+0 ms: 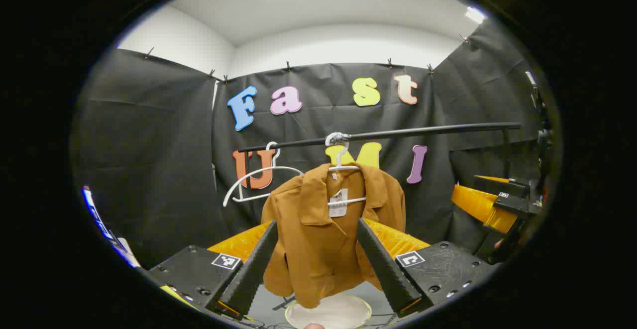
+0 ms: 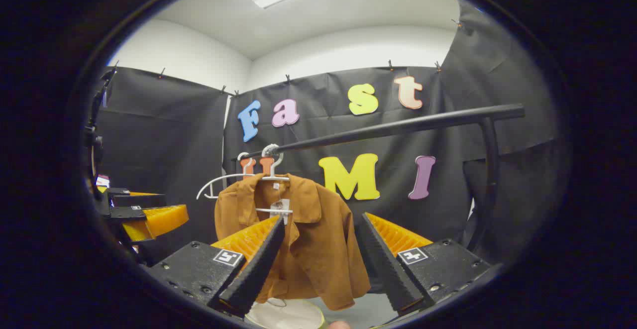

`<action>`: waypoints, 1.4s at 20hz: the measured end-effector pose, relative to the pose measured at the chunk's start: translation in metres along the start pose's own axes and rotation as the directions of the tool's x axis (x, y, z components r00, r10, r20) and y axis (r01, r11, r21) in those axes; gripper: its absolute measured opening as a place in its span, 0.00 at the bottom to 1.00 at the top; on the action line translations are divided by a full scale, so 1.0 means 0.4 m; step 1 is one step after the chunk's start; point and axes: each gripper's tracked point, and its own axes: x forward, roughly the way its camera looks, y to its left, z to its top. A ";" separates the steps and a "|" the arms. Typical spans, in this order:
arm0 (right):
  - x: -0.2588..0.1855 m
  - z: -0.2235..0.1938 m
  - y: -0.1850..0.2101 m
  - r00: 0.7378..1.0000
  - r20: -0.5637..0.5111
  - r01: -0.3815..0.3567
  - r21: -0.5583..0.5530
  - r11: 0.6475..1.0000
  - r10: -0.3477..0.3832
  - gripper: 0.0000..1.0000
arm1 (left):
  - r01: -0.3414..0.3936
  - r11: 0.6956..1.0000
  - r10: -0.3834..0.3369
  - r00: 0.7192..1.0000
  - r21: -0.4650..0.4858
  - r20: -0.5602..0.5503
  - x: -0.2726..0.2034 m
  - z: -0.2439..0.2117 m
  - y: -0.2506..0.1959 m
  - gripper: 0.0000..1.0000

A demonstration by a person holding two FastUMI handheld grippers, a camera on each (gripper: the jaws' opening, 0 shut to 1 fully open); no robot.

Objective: Grasp the clothes on the hanger with both hands and then place them into the laundry hamper below.

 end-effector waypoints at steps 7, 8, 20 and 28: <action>0.036 -0.001 0.032 0.997 0.005 0.076 -0.008 0.997 -0.076 0.98 | 0.076 0.997 -0.076 0.997 0.011 -0.006 0.041 -0.016 0.016 0.98; 0.041 -0.003 0.035 0.996 0.003 0.093 -0.008 0.996 -0.093 0.98 | 0.080 0.997 -0.080 0.997 0.004 -0.012 0.045 -0.019 0.022 0.98; 0.144 -0.152 0.125 0.976 -0.161 0.157 0.041 0.987 -0.148 0.98 | 0.176 0.979 -0.189 0.972 -0.102 -0.141 0.137 -0.127 0.028 0.99; 0.312 -0.208 0.141 0.970 -0.243 0.055 0.140 0.989 -0.020 0.96 | 0.119 0.978 -0.154 0.966 -0.172 -0.209 0.251 -0.172 -0.008 1.00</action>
